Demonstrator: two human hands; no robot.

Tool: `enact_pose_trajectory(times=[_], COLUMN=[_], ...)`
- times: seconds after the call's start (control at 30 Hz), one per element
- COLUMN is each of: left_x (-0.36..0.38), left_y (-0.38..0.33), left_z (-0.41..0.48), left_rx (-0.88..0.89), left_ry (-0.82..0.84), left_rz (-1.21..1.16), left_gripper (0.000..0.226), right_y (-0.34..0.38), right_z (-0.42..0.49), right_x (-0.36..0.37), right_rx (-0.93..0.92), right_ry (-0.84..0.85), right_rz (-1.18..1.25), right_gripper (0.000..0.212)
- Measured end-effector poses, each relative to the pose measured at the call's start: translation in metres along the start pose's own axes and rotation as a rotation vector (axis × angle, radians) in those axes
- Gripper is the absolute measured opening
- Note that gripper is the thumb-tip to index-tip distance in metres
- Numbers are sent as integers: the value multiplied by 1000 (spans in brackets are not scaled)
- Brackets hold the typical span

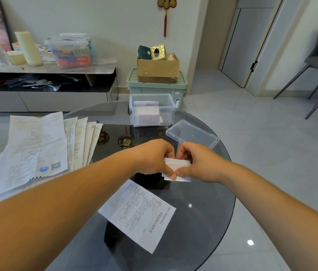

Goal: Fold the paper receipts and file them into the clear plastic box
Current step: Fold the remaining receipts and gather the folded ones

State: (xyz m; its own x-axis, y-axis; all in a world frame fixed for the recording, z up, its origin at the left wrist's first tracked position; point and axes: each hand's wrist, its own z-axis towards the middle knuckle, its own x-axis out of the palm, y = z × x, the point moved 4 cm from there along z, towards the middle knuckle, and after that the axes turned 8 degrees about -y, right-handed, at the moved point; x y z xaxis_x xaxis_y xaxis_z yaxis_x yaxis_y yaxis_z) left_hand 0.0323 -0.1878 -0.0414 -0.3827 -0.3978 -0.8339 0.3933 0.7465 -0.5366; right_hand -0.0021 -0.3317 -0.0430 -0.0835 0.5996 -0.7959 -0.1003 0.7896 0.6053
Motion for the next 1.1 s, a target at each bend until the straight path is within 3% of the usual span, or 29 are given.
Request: enact_pose_trajectory(times=[0.3,0.6,0.83,1.1], left_x=[0,-3,-2,-17], left_y=[0,2,5,16], left_z=[-3,-11,-16,-18], left_rx=[33,113,161,208], left_ry=[-38,-142,-197,-225], left_rz=[-6,-62,162,347], left_gripper=[35,51,26,22], right_y=[12,1,1,19], right_z=[-5,-5,-5,7], right_x=[-5,-8,-3,3], right_rx=[-44,33,18,-92], right_ry=[-7,-101,-224,-156], right_rz=[-117,202,127,-61], right_gripper=[23,34,19,15])
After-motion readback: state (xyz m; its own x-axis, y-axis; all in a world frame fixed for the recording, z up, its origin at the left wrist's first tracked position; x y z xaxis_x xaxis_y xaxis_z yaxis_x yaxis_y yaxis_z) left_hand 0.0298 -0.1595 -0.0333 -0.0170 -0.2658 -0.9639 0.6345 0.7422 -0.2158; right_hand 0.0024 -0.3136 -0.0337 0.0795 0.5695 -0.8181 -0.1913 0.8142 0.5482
